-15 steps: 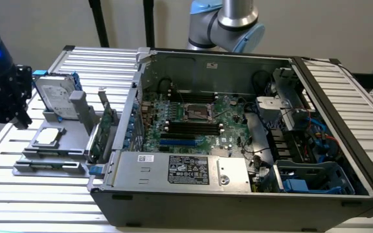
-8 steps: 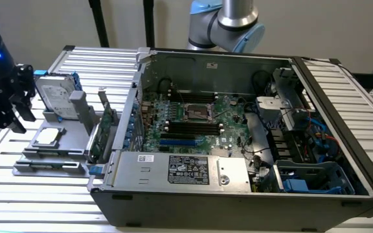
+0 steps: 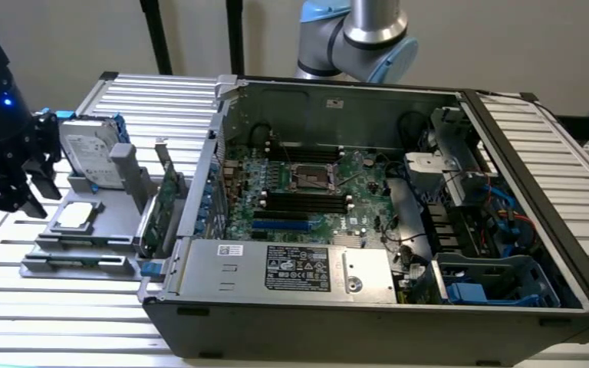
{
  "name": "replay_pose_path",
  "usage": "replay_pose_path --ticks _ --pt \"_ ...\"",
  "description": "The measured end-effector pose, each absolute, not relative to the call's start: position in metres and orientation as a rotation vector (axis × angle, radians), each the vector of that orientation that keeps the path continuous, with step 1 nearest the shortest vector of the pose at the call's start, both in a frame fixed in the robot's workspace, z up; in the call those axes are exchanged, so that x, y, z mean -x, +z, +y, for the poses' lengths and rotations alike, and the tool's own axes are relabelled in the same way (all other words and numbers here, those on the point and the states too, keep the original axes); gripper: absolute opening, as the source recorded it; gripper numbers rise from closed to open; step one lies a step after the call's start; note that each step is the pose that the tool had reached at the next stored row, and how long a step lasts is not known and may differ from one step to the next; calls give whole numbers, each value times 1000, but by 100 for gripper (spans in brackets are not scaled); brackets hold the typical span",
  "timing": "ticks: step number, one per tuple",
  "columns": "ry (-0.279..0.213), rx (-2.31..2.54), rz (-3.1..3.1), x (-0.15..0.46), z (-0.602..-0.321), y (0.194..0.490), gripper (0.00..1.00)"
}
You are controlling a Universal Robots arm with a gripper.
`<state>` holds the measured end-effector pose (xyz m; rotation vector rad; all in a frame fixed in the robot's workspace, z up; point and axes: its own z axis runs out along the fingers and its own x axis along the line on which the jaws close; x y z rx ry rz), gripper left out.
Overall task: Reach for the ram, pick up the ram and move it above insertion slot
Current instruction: 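Pick up the ram and move it above insertion slot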
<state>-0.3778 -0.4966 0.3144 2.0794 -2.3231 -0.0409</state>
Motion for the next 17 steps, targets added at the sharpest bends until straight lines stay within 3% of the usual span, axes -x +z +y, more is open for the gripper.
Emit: replay_pose_path --ticks 17 --pt "-41 -2080 -2323 378 -497 283 36"
